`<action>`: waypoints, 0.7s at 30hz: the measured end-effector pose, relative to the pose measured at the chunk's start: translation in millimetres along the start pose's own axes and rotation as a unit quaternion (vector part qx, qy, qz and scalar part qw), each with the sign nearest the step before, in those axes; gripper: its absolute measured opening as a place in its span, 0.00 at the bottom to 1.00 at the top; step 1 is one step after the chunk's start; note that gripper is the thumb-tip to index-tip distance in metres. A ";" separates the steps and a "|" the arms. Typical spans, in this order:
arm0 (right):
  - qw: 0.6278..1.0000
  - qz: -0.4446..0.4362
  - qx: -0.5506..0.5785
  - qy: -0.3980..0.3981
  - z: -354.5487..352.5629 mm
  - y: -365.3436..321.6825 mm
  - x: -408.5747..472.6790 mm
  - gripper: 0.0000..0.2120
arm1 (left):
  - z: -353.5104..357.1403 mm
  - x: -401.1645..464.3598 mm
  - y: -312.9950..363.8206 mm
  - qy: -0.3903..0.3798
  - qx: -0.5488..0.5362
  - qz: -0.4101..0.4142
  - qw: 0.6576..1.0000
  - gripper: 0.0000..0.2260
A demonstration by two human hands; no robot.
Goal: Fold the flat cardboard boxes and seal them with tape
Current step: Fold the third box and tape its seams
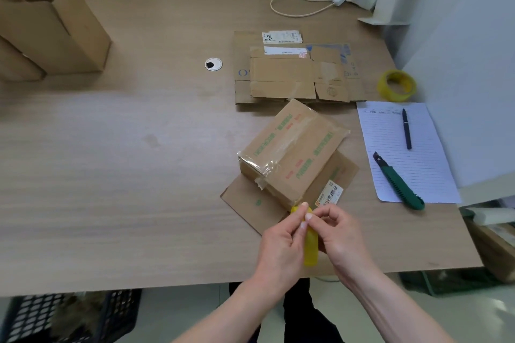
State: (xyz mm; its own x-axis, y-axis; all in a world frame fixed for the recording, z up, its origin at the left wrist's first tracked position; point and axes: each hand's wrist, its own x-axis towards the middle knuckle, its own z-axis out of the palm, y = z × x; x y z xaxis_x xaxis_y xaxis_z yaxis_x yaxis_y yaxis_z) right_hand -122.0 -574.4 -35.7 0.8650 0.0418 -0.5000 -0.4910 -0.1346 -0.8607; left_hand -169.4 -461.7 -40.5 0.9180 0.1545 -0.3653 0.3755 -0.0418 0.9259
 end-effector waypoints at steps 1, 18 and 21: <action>1.000 -0.007 -0.007 0.009 -0.6 0.5 -0.2 0.11 | -1.3 -1.0 0.9 -0.011 0.030 0.004 0.999 0.17; 0.807 -0.036 -0.580 0.109 -114.9 23.7 39.3 0.13 | -114.2 128.8 18.8 -0.156 0.522 0.146 0.826 0.35; 0.762 -0.074 -0.620 0.170 -106.6 25.6 44.4 0.16 | -116.0 130.6 11.7 -0.163 0.485 0.145 0.847 0.34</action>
State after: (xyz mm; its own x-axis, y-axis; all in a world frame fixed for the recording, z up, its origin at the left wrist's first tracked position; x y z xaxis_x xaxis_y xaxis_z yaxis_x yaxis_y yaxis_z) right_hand -85.2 -681.5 -69.7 0.9816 -0.0828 -0.1719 -0.0922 -0.9946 -0.0474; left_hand -60.0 -327.5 -66.2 0.9167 -0.2750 -0.2899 -0.0881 -0.8468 0.5246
